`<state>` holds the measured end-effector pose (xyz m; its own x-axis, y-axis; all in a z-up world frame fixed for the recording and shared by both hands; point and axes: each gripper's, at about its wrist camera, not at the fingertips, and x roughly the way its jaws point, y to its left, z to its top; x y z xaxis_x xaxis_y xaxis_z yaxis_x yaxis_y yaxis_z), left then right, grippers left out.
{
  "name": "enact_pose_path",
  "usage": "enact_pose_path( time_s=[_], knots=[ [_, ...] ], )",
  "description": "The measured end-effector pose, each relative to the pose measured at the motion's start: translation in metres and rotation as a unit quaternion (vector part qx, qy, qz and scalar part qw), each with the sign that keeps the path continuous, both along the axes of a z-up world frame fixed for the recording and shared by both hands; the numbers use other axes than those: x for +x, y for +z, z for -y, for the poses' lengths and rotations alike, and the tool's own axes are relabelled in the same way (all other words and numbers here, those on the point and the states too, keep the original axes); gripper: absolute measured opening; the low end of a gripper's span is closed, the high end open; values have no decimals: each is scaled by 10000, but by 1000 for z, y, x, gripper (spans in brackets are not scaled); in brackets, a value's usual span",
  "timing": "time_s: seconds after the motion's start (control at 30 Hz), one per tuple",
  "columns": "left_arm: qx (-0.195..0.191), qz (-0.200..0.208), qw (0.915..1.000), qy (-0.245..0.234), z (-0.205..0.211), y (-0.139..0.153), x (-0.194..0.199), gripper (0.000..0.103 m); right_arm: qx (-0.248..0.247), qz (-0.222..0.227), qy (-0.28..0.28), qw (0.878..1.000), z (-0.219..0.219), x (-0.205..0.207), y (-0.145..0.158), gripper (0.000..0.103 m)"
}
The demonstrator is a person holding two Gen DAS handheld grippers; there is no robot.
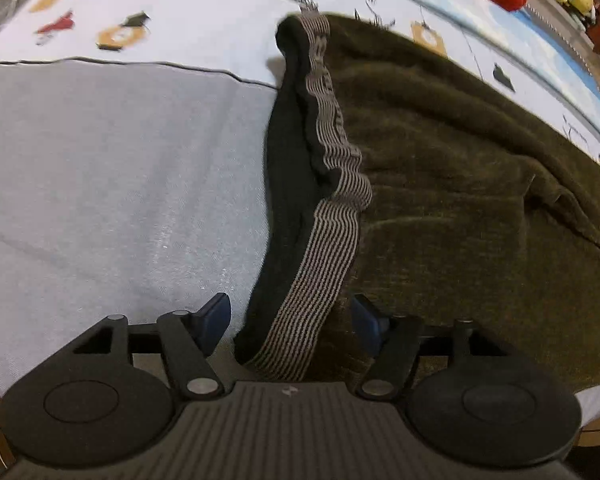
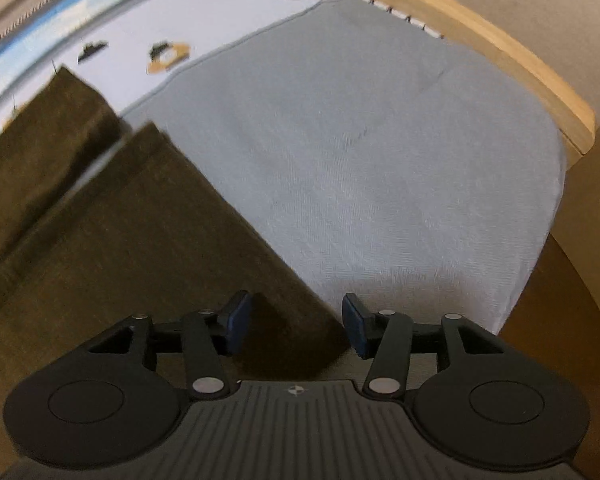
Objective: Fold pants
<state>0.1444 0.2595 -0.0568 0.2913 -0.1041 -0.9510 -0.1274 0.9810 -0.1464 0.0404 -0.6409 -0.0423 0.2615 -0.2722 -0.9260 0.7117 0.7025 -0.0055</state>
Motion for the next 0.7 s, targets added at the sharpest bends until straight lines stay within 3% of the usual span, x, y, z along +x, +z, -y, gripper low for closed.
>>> enact_pose_path(
  time_s=[0.2,0.27,0.37,0.4,0.43,0.5,0.63,0.7],
  knots=[
    [62,-349,9989,-312,9,-20,11,72,-219,-311,551,9978,-13,-1,-13,63],
    [288,-339,9972,-602,17,-23,7,69,-226,-288,517,9980,-12,-4,-15,67],
    [461,-263,9956,-777,19,-21,3,49,-142,-225,412,9988,-6,-7,-14,71],
    [558,-214,9951,-786,18,-18,1,29,-127,-210,384,9990,-4,-6,-14,71],
    [654,-166,9946,-793,16,-14,-1,18,-130,-201,346,9991,-3,-6,-14,71],
    [683,-21,9949,-746,12,-4,-6,14,-140,-216,326,9991,-5,-3,-13,70],
    [982,144,9907,-934,18,10,-18,13,-48,-66,508,9987,-10,6,-10,52],
    [1070,86,9900,-911,16,8,-20,12,69,56,744,9972,-15,9,-9,24]
  ],
)
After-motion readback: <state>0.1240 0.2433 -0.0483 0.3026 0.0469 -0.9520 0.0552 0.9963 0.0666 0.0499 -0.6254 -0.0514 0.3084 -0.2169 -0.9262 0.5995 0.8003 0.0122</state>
